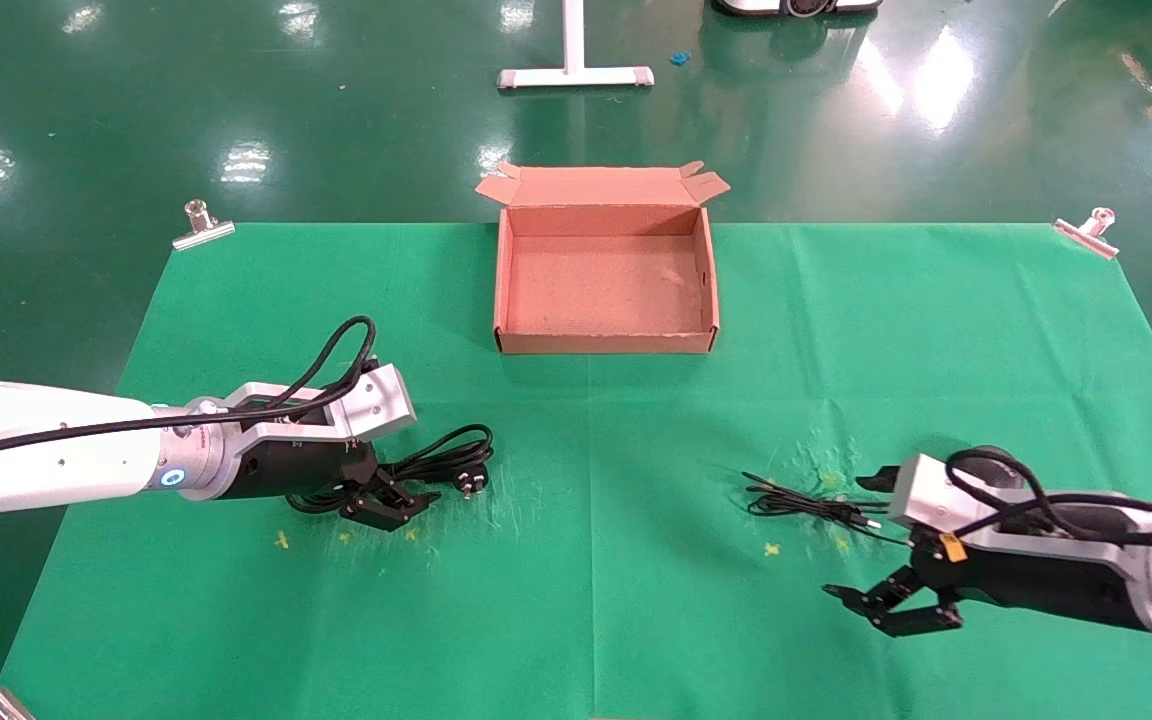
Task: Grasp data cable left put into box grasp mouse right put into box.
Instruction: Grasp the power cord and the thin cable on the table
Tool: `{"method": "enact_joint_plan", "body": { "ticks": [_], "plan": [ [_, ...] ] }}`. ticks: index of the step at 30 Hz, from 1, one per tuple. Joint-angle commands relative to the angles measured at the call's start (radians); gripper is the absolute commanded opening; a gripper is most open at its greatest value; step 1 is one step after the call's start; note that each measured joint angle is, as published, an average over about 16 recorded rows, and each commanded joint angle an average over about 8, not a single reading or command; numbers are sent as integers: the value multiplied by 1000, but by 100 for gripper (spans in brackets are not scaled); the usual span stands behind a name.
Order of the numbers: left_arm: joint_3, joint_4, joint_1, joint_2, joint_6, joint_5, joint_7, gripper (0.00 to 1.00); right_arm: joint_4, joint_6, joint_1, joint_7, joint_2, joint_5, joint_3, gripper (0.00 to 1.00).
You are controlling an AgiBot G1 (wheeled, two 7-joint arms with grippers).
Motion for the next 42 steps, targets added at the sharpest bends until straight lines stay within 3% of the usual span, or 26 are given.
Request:
{"method": "enact_joint_plan", "body": {
  "ticks": [1,12,13,16,20,21,23,25,42],
  "plan": [
    [0,0,0,0,0,0,0,100,-11,15,-2,2,-14,-8,-2,100],
    [0,0,0,0,0,0,0,100,-142,45,58,-13,-104,-50,-21,100],
    [0,1,0,0,0,0,0,93,-152,48,59,-17,-108,-51,-20,100],
    [0,1,0,0,0,0,0,55,-172,56,59,-29,-115,-45,-16,97],
    [0,2,0,0,-1,0,0,5,-183,61,58,-38,-118,-43,-14,51],
    [0,2,0,0,-1,0,0,0,-184,61,57,-37,-118,-42,-13,38],
    [0,1,0,0,-1,-1,0,0,-182,61,57,-35,-117,-41,-13,13],
    [0,1,0,0,-1,-1,0,0,-180,60,57,-34,-116,-40,-13,0],
    [0,1,0,0,0,-1,0,0,-185,56,57,-29,-114,-37,-12,0]
  ]
}}
